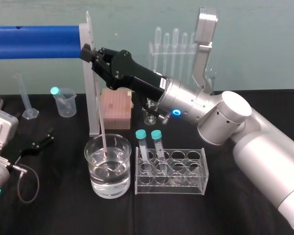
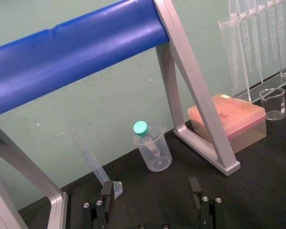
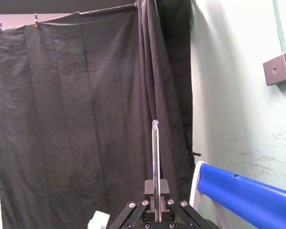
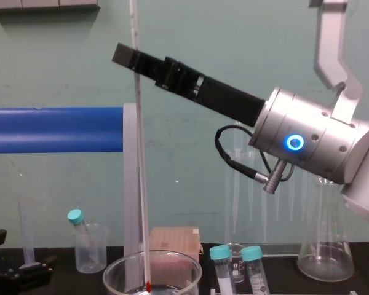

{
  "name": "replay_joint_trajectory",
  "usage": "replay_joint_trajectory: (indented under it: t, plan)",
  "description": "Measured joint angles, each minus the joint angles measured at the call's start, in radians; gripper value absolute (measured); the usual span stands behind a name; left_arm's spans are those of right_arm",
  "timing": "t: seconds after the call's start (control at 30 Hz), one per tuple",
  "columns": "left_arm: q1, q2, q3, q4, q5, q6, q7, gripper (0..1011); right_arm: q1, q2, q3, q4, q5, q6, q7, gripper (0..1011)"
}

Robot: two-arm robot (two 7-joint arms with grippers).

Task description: Hold the thermometer with one hand and immerse one end into the beaker, then reinsert it into the test tube rack.

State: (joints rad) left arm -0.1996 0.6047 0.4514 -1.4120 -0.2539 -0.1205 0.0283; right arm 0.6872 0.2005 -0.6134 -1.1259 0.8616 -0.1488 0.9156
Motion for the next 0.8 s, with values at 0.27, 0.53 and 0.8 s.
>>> replay_joint_trajectory:
  t: [0.27, 0.53, 0.8]
  plan:
    - [0.000, 0.000, 0.000, 0.000, 0.000, 0.000, 0.000, 1008, 0.003, -0.012, -0.012, 0.043, -0.019, -0.003, 0.013, 58]
    - [0.000, 0.000, 0.000, 0.000, 0.000, 0.000, 0.000, 1008, 0.004, -0.016, -0.021, 0.074, -0.041, -0.004, 0.026, 58]
    - [0.000, 0.000, 0.000, 0.000, 0.000, 0.000, 0.000, 1008, 0.006, -0.027, -0.023, 0.108, -0.052, -0.009, 0.044, 58]
